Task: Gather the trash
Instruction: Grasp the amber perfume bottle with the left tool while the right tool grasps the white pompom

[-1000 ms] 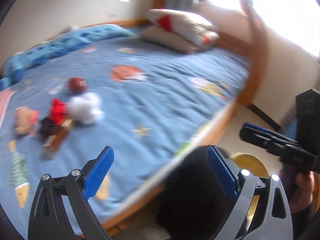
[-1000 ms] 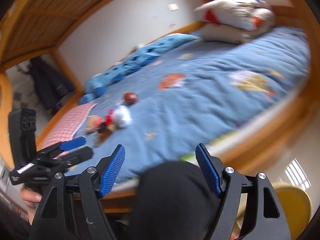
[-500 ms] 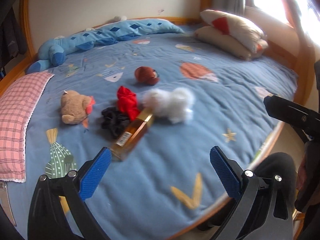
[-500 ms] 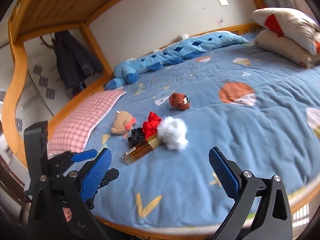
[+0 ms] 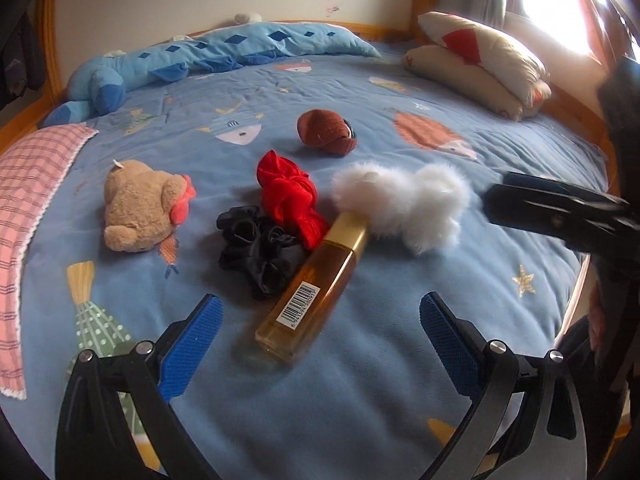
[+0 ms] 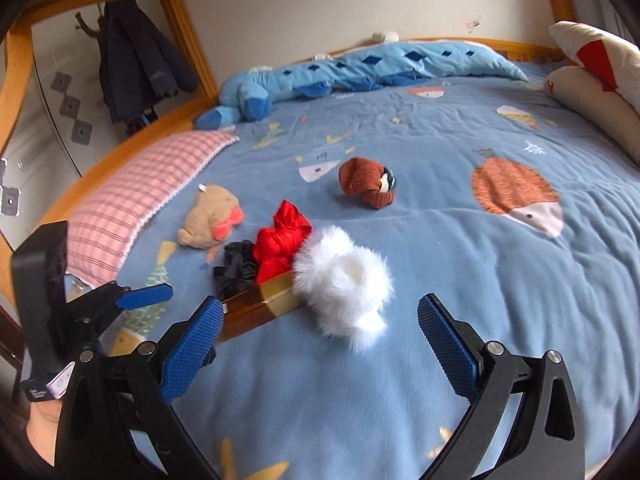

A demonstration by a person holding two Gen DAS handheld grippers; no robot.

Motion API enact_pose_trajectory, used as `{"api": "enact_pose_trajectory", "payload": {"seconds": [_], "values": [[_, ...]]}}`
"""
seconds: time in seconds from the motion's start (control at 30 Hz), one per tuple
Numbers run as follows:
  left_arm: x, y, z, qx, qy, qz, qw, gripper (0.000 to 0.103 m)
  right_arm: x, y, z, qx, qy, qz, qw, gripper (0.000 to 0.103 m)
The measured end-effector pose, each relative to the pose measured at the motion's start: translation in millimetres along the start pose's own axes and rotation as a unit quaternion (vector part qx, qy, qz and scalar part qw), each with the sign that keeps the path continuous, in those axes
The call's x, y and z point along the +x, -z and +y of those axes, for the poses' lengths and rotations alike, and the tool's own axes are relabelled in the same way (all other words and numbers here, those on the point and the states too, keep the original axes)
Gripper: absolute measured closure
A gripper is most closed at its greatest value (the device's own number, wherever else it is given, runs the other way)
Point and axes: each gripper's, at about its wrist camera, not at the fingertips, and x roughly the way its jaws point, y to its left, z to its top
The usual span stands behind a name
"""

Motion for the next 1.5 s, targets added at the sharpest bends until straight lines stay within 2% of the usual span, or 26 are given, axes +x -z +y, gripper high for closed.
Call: {"api": "enact_pose_trajectory", "payload": {"seconds": [0.13, 0.23, 0.27, 0.33, 0.37, 0.5, 0.57, 0.6, 0.63, 0.67, 0.7, 0.77, 0.83, 0.93, 1.0, 1.03, 1.1, 1.13, 1.17, 1.2, 1.23, 1.27, 1.37, 1.5], "values": [[11.9, 0.9, 4.7, -0.002, 0.012, 0.01, 0.9999, 0.004, 33.1, -7.7, -2.7, -0.012, 0.004, 0.022, 1.0, 0.009], [20.4, -1.1, 7.4, -0.004, 0.016, 0.016, 0.9997, 0.004, 55.7, -11.8, -8.1, 0.006, -0.013, 0.05, 0.999, 0.01], [22.2, -2.0, 8.0, -0.005, 0.019, 0.016, 0.9997, 0.004, 64.1, -12.9, -10.1, 0.012, -0.02, 0.061, 0.998, 0.011], [25.5, -3.4, 9.6, -0.008, 0.021, 0.017, 0.9996, 0.004, 74.3, -13.8, -11.2, 0.011, -0.022, 0.079, 0.997, 0.021], [27.1, -4.1, 10.3, -0.009, 0.024, 0.018, 0.9995, 0.004, 78.5, -13.6, -11.6, 0.01, -0.022, 0.086, 0.996, 0.022], [31.0, -5.4, 11.5, -0.012, 0.033, 0.021, 0.9991, 0.004, 86.9, -13.3, -16.8, 0.013, -0.017, 0.093, 0.995, 0.022], [32.6, -5.7, 11.4, -0.012, 0.039, 0.021, 0.999, 0.004, 89.9, -15.0, -20.2, 0.019, -0.018, 0.092, 0.995, 0.025], [33.3, -6.0, 11.8, -0.012, 0.043, 0.022, 0.9988, 0.004, 91.2, -15.8, -22.1, 0.022, -0.023, 0.087, 0.996, 0.04], [34.5, -6.2, 11.9, -0.014, 0.046, 0.023, 0.9986, 0.005, 93.2, -16.7, -23.5, 0.022, -0.03, 0.088, 0.995, 0.061], [35.5, -6.2, 12.1, -0.016, 0.05, 0.023, 0.9983, 0.008, 95.3, -17.9, -24.1, 0.022, -0.035, 0.092, 0.995, 0.069], [36.1, -6.4, 11.8, -0.017, 0.058, 0.024, 0.9979, 0.013, 97.8, -18.0, -25.1, 0.021, -0.032, 0.096, 0.995, 0.073], [38.3, -7.0, 12.6, -0.02, 0.07, 0.029, 0.997, 0.031, 94.5, -16.2, -28.1, 0.028, -0.026, 0.088, 0.995, 0.074], [40.5, -6.7, 13.5, -0.021, 0.073, 0.035, 0.9965, 0.034, 85.7, -14.5, -29.5, 0.037, -0.028, 0.078, 0.996, 0.074], [41.0, -5.4, 16.2, -0.027, 0.079, 0.034, 0.9959, 0.034, 69.3, -15.2, -29.1, 0.047, -0.04, 0.062, 0.996, 0.074], [41.2, -5.6, 16.5, -0.029, 0.082, 0.035, 0.9956, 0.03, 58.5, -16.7, -28.5, 0.056, -0.055, 0.056, 0.995, 0.074], [41.5, -6.0, 15.6, -0.028, 0.081, 0.035, 0.9957, 0.022, 55.3, -16.8, -28.2, 0.057, -0.058, 0.054, 0.995, 0.074], [41.1, -6.4, 13.8, -0.024, 0.078, 0.031, 0.9962, 0.021, 48.5, -16.6, -26.6, 0.058, -0.065, 0.05, 0.995, 0.074], [42.5, -7.3, 11.8, -0.022, 0.079, 0.03, 0.9962, 0.025, 46.0, -16.3, -26.1, 0.057, -0.067, 0.048, 0.995, 0.074], [44.3, -8.1, 10.6, -0.021, 0.08, 0.029, 0.9961, 0.036, 43.7, -15.9, -25.5, 0.056, -0.067, 0.046, 0.995, 0.074], [46.6, -9.0, 10.5, -0.021, 0.078, 0.032, 0.9962, 0.043, 41.1, -15.0, -24.6, 0.054, -0.067, 0.045, 0.995, 0.074], [50.6, -10.2, 10.7, -0.024, 0.07, 0.037, 0.9966, 0.059, 39.4, -14.4, -24.6, 0.053, -0.067, 0.043, 0.995, 0.074], [54.1, -10.9, 11.4, -0.026, 0.067, 0.042, 0.9965, 0.065, 37.5, -13.8, -24.3, 0.052, -0.066, 0.041, 0.996, 0.074], [58.3, -12.2, 12.2, -0.038, 0.071, 0.042, 0.9959, 0.067, 32.7, -10.9, -26.9, 0.054, -0.065, 0.039, 0.996, 0.074], [56.3, -12.0, 2.8, -0.021, 0.047, 0.042, 0.9978, 0.067, 28.3, -6.7, -28.0, 0.052, -0.062, 0.04, 0.996, 0.074]]}}
